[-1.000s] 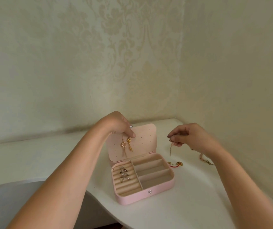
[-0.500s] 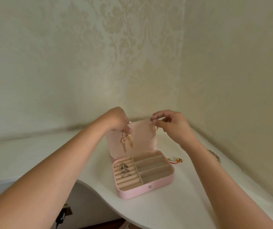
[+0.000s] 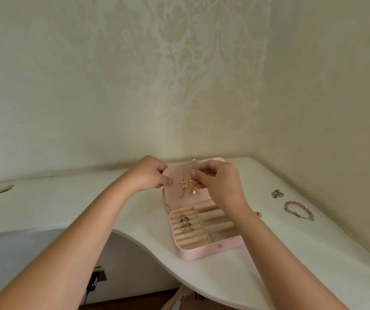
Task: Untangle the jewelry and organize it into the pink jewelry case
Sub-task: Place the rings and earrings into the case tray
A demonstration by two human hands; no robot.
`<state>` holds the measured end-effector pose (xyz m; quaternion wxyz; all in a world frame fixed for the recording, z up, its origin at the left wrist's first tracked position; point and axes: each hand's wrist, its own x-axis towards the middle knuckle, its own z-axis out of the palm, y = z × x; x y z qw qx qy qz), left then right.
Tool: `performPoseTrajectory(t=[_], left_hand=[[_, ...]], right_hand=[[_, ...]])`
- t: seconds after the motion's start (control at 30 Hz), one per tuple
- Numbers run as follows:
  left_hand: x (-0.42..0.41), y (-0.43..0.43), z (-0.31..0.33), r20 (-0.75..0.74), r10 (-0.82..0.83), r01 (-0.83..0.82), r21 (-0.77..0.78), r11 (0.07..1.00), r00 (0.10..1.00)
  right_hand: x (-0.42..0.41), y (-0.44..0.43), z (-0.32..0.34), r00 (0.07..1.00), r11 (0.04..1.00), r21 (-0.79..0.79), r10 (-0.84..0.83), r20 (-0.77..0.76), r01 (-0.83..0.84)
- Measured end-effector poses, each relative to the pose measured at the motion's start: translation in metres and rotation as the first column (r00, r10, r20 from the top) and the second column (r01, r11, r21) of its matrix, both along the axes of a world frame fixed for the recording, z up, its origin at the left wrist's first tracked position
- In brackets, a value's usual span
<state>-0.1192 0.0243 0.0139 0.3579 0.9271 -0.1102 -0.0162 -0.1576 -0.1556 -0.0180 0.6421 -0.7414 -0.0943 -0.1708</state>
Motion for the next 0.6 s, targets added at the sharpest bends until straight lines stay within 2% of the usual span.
performPoseTrajectory(t=[0.13,0.23,0.6], left_hand=[[-0.004,0.003,-0.009,-0.032,-0.035,0.027,-0.227,0.974,0.999],[-0.005,0.003,-0.012,0.003,-0.032,0.031,-0.327,0.945,0.999],[-0.004,0.007,-0.014,0.009,-0.058,0.058,-0.373,0.926,0.998]], right_hand=[[0.005,0.023,-0.006,0.999,0.998,-0.04,-0.044,-0.011,0.043],[0.007,0.034,-0.008,0.994,0.993,-0.06,-0.105,0.004,0.105],[0.005,0.051,-0.017,0.966,0.955,-0.161,-0.231,0.113,0.248]])
